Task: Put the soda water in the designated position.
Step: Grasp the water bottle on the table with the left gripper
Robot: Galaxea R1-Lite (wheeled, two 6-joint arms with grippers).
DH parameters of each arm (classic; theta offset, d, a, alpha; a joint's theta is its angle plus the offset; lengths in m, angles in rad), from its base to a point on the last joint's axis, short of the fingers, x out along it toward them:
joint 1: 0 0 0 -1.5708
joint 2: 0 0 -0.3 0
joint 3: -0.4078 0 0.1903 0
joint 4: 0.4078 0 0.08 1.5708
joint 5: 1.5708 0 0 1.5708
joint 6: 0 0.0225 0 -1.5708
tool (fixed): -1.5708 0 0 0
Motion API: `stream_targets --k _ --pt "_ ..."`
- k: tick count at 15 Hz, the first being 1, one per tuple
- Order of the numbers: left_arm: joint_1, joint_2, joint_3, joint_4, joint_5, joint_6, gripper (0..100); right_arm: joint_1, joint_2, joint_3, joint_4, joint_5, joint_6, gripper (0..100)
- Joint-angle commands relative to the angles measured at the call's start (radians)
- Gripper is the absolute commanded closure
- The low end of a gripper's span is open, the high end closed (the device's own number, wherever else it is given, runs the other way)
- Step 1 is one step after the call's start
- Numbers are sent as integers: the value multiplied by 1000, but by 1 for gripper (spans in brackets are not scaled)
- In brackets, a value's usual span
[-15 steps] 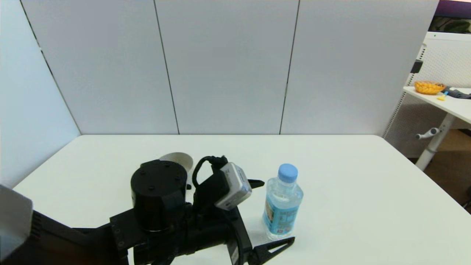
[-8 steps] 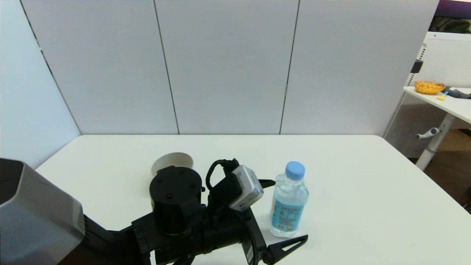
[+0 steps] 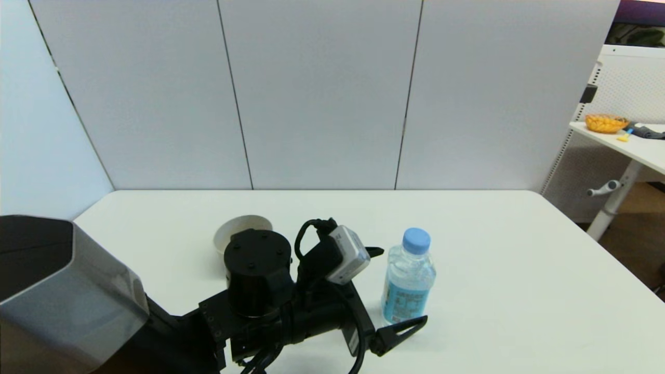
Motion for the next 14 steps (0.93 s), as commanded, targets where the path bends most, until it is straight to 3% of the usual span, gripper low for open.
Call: stream_targets --k 1,14 --pt "7 67 -76 -7 -2 0 0 0 1 1 0 0 0 0" --pt "4 174 -202 -46 -4 -10 0 0 1 1 0 0 0 0"
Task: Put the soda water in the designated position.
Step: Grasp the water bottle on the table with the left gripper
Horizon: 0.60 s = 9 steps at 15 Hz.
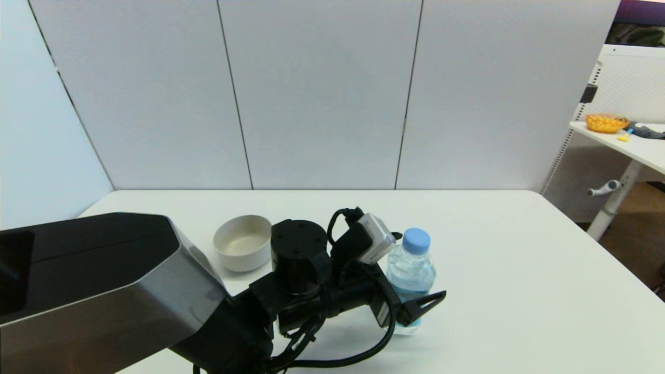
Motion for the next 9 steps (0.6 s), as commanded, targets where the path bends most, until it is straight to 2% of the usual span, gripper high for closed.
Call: stream_targets --k 1,9 --pt "-2 16 -6 -16 -2 -5 0 0 1 -1 0 0 0 0" --pt "-5 36 -15 -46 -2 -5 0 0 1 1 0 0 0 0"
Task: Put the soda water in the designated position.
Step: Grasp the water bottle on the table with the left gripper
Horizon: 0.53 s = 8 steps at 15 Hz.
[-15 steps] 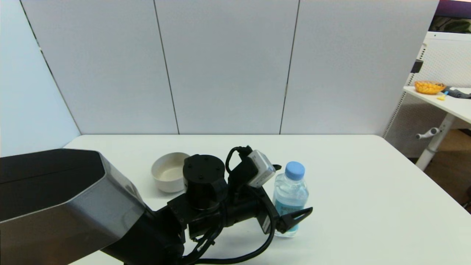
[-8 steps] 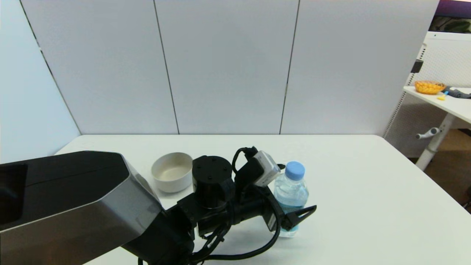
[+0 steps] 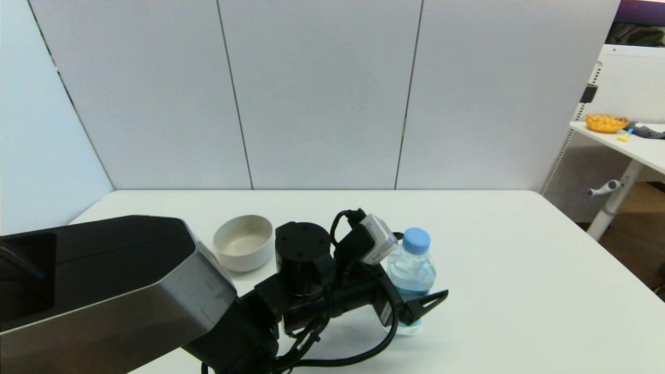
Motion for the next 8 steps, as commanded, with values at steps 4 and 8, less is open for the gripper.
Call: stream_targets --k 4,8 --pt "-4 8 0 -17 -2 2 100 0 1 1 0 0 0 0" --pt "-12 11 0 -33 -2 2 100 0 1 -1 0 0 0 0"
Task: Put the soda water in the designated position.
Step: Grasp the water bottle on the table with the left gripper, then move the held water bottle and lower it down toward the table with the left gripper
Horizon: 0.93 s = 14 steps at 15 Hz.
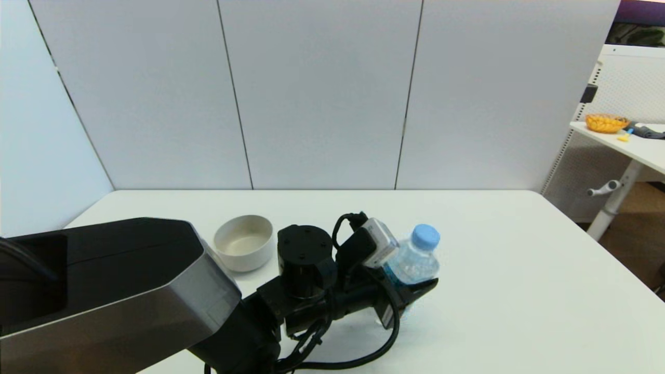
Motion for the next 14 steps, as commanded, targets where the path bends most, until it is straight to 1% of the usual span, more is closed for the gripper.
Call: stream_targets --k 1,7,12,14 --pt "-7 0 0 -20 -2 -1 100 0 1 1 0 0 0 0" --pt "3 -71 -5 -1 7 4 100 0 1 -1 0 0 0 0" --pt "181 -241 -26 119 12 -18 100 0 1 -1 0 0 0 0" --pt "275 -287 -71 195 12 -38 100 0 1 1 0 0 0 0"
